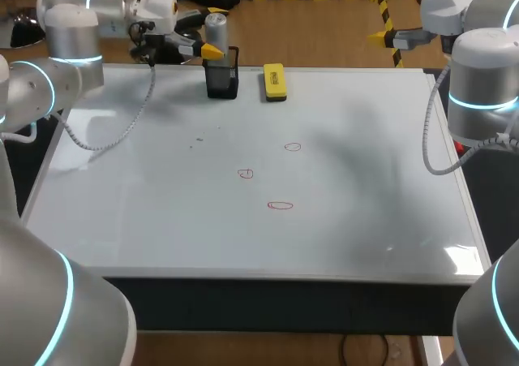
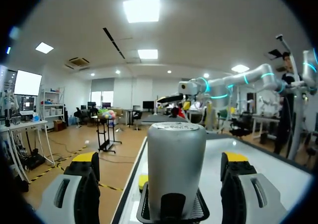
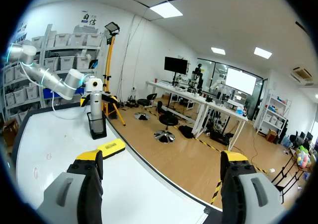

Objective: Pick up the inspection probe, press it on each red-marked spot on the whiteboard one by one, put down the probe, pick up the eraser, and wipe off all the red marks.

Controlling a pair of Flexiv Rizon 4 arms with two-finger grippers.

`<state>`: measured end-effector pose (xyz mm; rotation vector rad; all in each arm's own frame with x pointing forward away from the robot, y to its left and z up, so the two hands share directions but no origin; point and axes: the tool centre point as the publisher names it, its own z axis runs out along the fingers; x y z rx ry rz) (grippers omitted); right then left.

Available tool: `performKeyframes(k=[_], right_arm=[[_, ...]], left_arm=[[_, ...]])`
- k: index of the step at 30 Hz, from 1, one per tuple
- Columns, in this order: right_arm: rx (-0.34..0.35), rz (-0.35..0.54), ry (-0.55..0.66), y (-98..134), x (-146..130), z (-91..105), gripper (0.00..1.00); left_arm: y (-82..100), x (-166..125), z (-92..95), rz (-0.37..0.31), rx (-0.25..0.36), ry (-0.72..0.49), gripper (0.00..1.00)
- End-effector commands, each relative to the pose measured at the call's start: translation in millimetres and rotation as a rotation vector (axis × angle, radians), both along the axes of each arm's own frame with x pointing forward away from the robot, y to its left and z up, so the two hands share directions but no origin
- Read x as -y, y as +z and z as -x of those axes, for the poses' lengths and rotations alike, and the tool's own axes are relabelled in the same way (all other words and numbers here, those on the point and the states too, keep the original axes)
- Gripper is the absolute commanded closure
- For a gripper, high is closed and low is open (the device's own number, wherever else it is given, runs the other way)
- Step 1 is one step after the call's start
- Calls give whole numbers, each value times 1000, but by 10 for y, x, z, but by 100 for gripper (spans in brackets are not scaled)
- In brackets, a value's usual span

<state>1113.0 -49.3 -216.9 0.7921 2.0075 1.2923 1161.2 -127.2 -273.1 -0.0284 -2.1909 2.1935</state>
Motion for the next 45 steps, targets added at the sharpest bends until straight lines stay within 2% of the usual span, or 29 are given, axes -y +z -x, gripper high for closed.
performKeyframes(k=[1,8,17,25,33,34,35,36,37,40,41,45], right_arm=[[-1,0,1,-2,3,-4,0],[-1,0,1,-2,3,-4,0],[-1,0,1,-2,3,-4,0],[-1,0,1,-2,3,-4,0],[-1,0,1,-2,3,-4,0],[-1,0,1,-2,3,-4,0],[-1,0,1,-2,3,-4,0],[-1,0,1,-2,3,-4,0],[-1,0,1,-2,3,-4,0],[-1,0,1,-2,3,-4,0],[-1,0,1,-2,3,-4,0],[-1,0,1,-2,3,-4,0]], left_arm=[[35,25,101,-7,10,42,0],[71,46,154,1,16,69,0],[27,105,219,-3,-2,81,0],[-7,134,227,-25,-8,117,0],[-15,151,234,-13,-12,137,0],[-13,154,237,-12,-12,138,6],[-12,154,240,-12,-12,140,19],[-12,154,241,-10,-12,146,43],[-12,150,245,-9,-13,147,53],[-14,142,270,-8,-14,150,76],[-22,138,281,-6,-16,157,100],[-43,124,310,-2,-19,164,100]])
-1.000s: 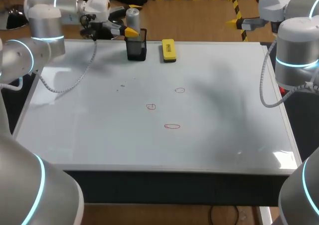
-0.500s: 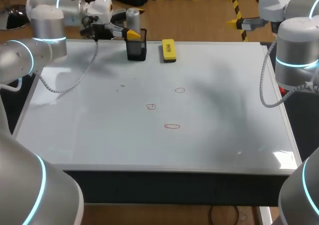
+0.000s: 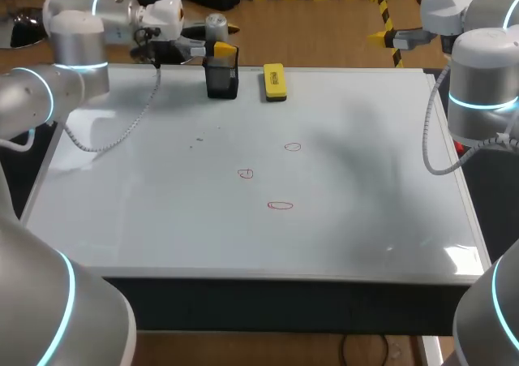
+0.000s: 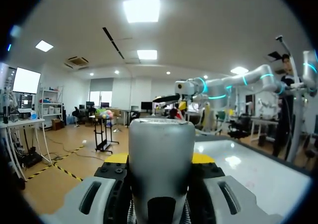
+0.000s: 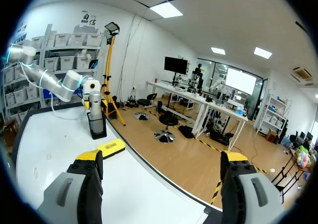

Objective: Pick up the inspection probe, press it on each red-marked spot on the whiteboard one by one, put down the probe, pick up the eraser, and wipe off all the red marks.

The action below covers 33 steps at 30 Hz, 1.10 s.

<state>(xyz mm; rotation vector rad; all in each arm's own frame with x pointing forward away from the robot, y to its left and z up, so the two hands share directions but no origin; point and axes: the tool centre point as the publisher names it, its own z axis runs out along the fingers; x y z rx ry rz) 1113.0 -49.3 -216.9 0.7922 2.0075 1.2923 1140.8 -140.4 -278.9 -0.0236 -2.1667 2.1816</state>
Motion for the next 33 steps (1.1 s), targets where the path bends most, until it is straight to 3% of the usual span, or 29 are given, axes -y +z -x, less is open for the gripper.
performKeyframes(k=[1,19,26,28,33], right_arm=[[-1,0,1,-2,2,-4,0],[-1,0,1,-2,2,-4,0],[-1,0,1,-2,2,-4,0],[-1,0,1,-2,2,-4,0],[-1,0,1,-2,2,-4,0]], left_arm=[[13,-9,112,-7,0,180,100],[81,10,88,-5,16,202,100],[236,17,-6,12,36,213,100],[282,4,-33,45,33,225,100],[399,-23,-82,40,46,227,100]])
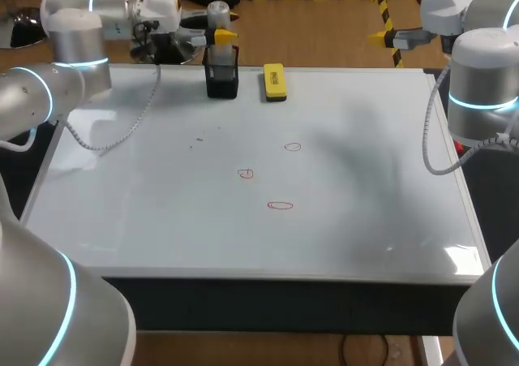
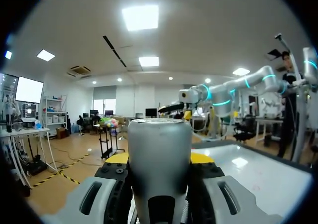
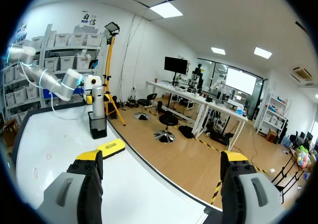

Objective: Pick up the inspection probe, press it on each red-marked spot on the whiteboard one by one, put down the probe, pick up the eraser, and wipe off all the red marks.

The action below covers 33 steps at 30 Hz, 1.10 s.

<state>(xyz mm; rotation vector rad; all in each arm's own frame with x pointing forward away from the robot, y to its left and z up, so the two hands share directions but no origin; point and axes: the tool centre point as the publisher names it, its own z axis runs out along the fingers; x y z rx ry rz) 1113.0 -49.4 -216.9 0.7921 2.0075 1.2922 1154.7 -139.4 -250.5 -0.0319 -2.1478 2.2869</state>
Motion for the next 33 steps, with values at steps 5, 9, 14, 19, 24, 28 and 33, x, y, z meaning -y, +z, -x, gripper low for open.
performKeyframes(k=[5,9,14,19,24,28,33], right_arm=[[-1,0,1,-2,2,-4,0],[-1,0,1,-2,2,-4,0],[-1,0,1,-2,2,-4,0],[-1,0,1,-2,2,-4,0],[-1,0,1,-2,2,-4,0],[-1,0,1,-2,2,-4,0],[-1,0,1,-2,2,-4,0]], left_arm=[[239,-45,60,-14,-1,175,100],[299,-42,85,-20,-1,170,100],[391,-15,153,-27,6,155,100],[475,-5,212,-29,7,150,100],[623,9,243,-23,21,144,100],[746,6,263,-19,33,140,100],[896,-9,298,-18,50,141,100]])
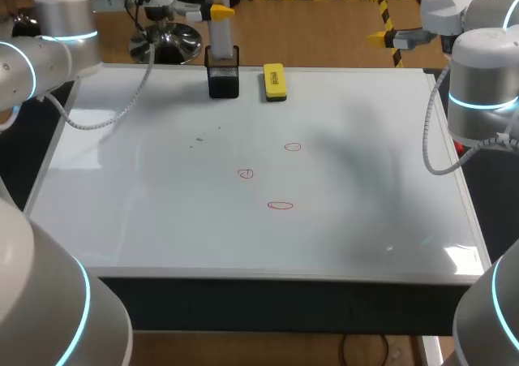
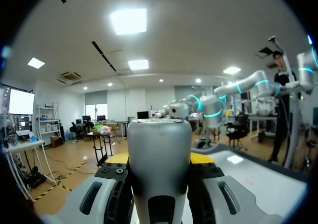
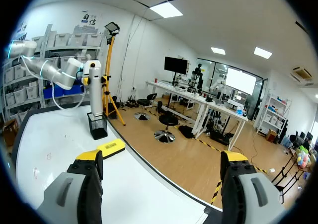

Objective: Pick up the inspection probe, press it on each red-marked spot on the whiteboard one by one, put down the probe, pick up the eraser, and wipe off all the red marks.

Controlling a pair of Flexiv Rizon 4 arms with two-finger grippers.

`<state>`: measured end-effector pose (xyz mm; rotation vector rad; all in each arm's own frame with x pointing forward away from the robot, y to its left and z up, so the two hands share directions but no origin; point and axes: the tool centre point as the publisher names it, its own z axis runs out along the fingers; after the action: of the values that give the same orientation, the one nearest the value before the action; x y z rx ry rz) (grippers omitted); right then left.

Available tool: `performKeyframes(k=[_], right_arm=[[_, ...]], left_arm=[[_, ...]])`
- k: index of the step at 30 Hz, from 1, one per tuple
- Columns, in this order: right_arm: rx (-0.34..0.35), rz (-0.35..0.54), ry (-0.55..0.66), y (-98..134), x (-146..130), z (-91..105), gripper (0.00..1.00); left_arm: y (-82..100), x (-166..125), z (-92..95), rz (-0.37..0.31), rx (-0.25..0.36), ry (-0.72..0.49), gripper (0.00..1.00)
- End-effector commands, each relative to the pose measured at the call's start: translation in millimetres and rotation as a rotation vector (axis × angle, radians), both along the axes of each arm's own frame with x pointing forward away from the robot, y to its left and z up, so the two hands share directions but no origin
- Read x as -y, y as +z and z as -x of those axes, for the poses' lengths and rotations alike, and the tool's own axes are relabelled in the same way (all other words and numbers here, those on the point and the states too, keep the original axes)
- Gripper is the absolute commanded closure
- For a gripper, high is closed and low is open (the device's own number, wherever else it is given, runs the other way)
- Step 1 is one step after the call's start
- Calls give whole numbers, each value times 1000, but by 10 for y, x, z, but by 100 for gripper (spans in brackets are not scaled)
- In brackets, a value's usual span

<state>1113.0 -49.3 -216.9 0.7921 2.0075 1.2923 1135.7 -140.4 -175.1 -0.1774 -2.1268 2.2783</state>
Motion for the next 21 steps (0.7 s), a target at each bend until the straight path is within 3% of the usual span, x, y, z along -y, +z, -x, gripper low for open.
performKeyframes(k=[1,10,21], right_arm=[[0,0,1,-2,3,-4,0],[0,0,1,-2,3,-4,0],[0,0,1,-2,3,-4,0]], left_arm=[[171,-20,114,-20,-5,217,100],[359,-234,166,-45,1,250,100],[307,-778,244,-67,-10,356,100]])
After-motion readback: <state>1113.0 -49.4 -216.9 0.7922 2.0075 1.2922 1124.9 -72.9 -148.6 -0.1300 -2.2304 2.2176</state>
